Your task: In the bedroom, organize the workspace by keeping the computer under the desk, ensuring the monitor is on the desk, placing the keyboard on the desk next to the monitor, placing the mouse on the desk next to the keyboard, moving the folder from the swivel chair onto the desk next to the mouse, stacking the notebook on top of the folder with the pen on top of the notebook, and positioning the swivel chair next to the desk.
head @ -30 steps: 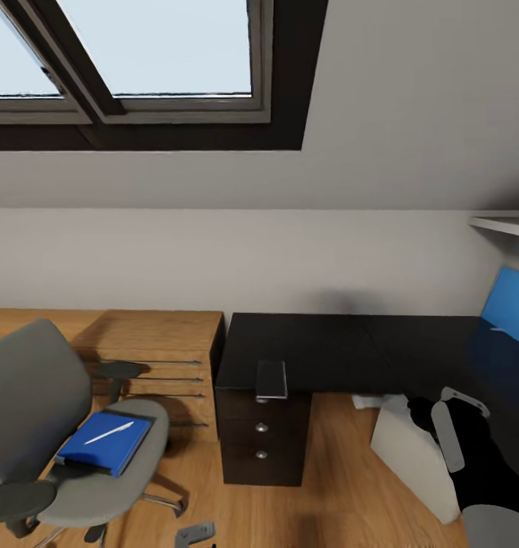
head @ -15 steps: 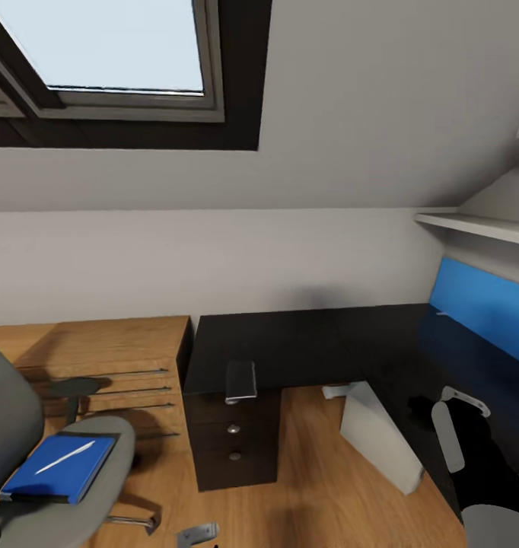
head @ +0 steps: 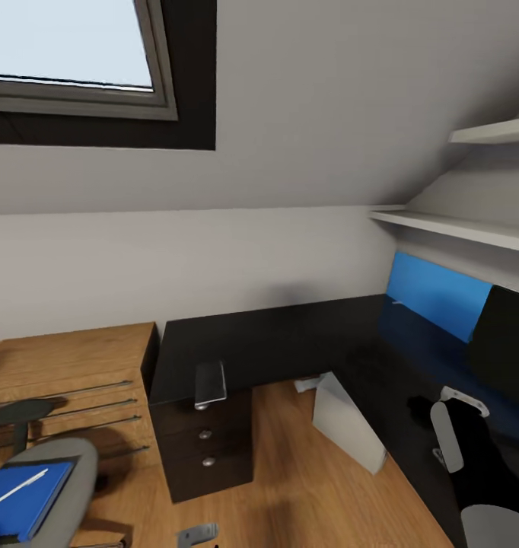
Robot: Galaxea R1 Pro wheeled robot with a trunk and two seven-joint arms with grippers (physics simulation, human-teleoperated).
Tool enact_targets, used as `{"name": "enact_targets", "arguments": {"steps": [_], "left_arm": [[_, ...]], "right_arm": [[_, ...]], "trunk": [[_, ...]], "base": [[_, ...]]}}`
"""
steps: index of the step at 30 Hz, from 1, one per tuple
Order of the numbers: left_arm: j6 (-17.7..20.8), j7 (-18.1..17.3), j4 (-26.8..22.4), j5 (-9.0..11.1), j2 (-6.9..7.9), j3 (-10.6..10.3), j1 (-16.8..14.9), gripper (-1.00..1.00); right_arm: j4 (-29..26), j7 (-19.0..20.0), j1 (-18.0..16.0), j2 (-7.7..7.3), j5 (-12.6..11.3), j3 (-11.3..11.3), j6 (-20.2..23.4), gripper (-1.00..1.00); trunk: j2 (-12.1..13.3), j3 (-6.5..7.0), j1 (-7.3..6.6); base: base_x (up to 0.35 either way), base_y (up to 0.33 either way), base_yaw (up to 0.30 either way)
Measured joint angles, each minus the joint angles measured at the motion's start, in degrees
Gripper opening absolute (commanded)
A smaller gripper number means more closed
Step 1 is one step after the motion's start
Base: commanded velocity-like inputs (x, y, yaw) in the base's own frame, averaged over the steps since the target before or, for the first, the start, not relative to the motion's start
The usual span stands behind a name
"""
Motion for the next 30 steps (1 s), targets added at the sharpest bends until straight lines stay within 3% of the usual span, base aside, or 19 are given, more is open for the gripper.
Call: {"name": "enact_targets", "arguments": {"steps": [6,7,9,11,19,24,26,30], "left_arm": [[0.0,0.0,0.0,0.0,0.00,0.0,0.0,1.00],[0.0,0.0,0.0,0.0,-0.04,0.0,0.0,1.00],[0.0,0.0,0.0,0.0,-0.03,0.0,0.0,1.00],[0.0,0.0,0.0,0.0,-0.03,0.0,0.0,1.00],[0.0,0.0,0.0,0.0,-0.08,0.0,0.0,1.00],[0.0,0.0,0.0,0.0,-0.08,0.0,0.0,1.00],[-0.1,0.0,0.0,-0.1,-0.09,0.0,0.0,1.00],[-0.3,0.0,0.0,-0.2,-0.09,0.1,0.0,1.00]], "right_arm": [[4.5,0.2,0.0,-0.01,0.0,0.8,-5.1,-1.00],[5.4,0.2,0.0,-0.02,-0.1,3.7,-8.6,-1.00],[6.4,0.2,0.0,-0.04,0.1,6.5,-11.7,-1.00],[8.2,0.2,0.0,-0.05,0.2,7.6,-13.1,-1.00],[12.9,-0.1,0.0,0.08,0.4,8.9,-19.5,-1.00],[17.8,-1.0,-0.1,0.16,0.4,9.8,-30.4,-1.00],[19.8,-4.2,-0.1,1.23,0.3,9.9,-36.0,-1.00],[24.0,-8.5,-0.3,3.19,0.3,10.0,-40.7,-1.00]], "trunk": [[0.0,0.00,0.00],[0.0,0.00,0.00],[0.0,0.00,0.00],[0.0,0.00,0.00],[0.0,0.00,0.00],[0.0,0.00,0.00],[0.0,0.00,-0.02],[0.0,0.00,-0.03]], "base": [[0.000,0.000,-0.122],[0.000,0.000,-0.010],[0.000,0.000,-0.004],[0.000,0.000,-0.002],[0.000,0.000,0.000],[0.012,0.000,0.000],[0.196,0.000,0.000],[0.290,0.000,0.000]]}}
